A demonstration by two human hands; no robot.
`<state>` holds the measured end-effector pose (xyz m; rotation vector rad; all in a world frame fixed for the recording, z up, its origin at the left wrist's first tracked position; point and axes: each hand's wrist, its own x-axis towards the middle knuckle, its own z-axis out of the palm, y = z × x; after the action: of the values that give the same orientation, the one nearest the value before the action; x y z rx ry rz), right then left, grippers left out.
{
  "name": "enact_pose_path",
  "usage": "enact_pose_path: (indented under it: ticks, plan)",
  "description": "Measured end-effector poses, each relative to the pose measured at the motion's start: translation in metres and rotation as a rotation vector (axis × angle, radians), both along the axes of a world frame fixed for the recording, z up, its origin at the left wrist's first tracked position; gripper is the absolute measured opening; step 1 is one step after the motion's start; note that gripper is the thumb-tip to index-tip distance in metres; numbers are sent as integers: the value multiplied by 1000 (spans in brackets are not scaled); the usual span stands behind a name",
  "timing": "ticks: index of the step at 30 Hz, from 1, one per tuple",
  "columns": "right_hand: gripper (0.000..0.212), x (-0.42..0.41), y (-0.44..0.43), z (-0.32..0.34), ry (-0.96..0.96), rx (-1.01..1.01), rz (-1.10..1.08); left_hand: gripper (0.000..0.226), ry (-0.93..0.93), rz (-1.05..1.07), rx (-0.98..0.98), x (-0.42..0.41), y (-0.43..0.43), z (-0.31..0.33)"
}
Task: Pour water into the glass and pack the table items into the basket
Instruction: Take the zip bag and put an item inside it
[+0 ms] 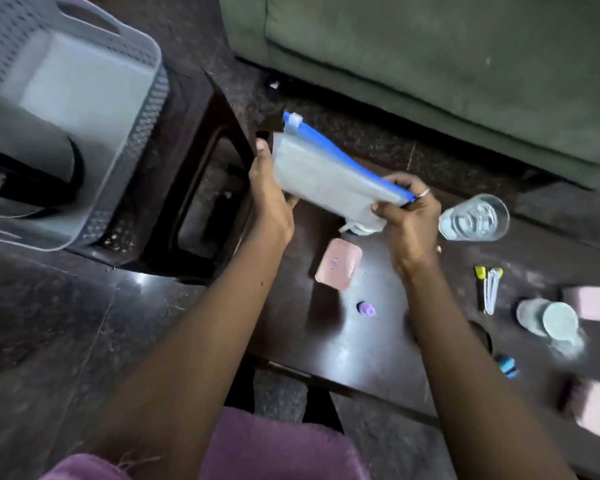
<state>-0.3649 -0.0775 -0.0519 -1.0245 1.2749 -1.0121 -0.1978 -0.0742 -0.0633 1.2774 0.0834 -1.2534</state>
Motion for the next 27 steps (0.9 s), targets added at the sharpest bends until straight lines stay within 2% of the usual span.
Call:
enact_pose_path:
  ticks: [5, 10, 15, 18, 21, 25, 27]
  plan:
    - [55, -48, 64, -23, 54, 103, 6, 27, -35, -127, 100, -35, 59, -23]
    - [57, -80, 96, -38, 29, 183, -52, 25, -88, -347, 2, -46, 90, -39]
    - [43, -104, 111, -50, -64, 291, -64, 53, -48, -612, 0, -56, 96, -49]
    - [25, -111, 112, -57, -145, 349, -131, 70, -50, -759, 12, -56, 97, -55]
    - [5, -114, 108, -65, -68, 407, -175, 79, -68, -896, 29, -53, 100, -61]
    - [14, -116, 103, -71, 57, 421, -121, 61, -195, -939, 85, -52, 100, -67]
    - [15, -119, 100, -73, 95, 419, -104, 40, -306, -814, 116, -56, 97, -73]
